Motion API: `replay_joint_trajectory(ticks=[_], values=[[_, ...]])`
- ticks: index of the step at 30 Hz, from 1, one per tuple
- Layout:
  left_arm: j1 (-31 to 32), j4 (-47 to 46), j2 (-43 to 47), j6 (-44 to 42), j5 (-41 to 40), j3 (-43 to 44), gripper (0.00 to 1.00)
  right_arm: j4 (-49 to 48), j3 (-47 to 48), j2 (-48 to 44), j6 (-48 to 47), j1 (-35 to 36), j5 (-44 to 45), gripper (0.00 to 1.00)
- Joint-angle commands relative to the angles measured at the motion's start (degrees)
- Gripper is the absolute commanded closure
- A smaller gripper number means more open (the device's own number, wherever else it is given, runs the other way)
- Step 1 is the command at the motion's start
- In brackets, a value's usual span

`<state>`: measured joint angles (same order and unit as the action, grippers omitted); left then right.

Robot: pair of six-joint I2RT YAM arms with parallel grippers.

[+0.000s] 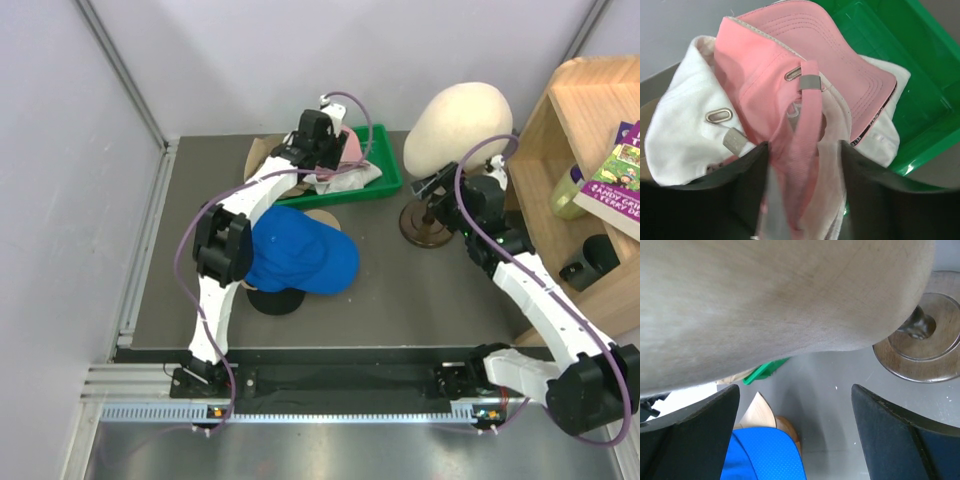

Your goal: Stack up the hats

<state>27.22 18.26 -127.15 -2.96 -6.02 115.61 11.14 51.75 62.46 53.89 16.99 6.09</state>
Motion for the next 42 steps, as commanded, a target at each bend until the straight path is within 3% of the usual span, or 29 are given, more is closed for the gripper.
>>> replay_joint_trajectory(ticks=[1,3,4,5,20,30,36,42], values=[[0.3,-2.2,1.2,-0.1,0.2,0.1,0.54,-0.2,1.3,-2.4,-1.7,-1.2,-0.3,0.08],[0.4,-3.3,1.7,0.5,-0.2,0.1,0.73,0.0,1.1,-2.9,-1.7,-1.2,-0.3,0.08],[0.4,-3.7,2.4,1.0,-1.0,0.3,0.92,0.0,0.7,-3.2,-1.6,-1.3,-0.3,0.08],[0.4,-4.1,2.8,1.4,-1.2,0.8,1.00,0.2,0.6,-3.5,-1.6,-1.4,-0.3,0.08],[0.4,-7.5,9.6,10.4,5.8,9.5,1.00,1.3,-1.8,-8.3,-0.6,-1.6,0.9,0.08],[0.3,-10.5,16.0,12.1,14.7,9.7,1.00,3.9,-3.8,-14.8,-0.2,-1.7,3.1,0.08],[0.3,-9.9,22.3,11.0,14.7,7.1,1.00,6.3,-4.7,-19.2,-0.2,-1.7,2.6,0.07],[0.3,-10.6,36.1,10.6,19.2,-3.7,1.00,4.4,-7.5,-24.6,1.9,-1.7,-4.2,0.07]])
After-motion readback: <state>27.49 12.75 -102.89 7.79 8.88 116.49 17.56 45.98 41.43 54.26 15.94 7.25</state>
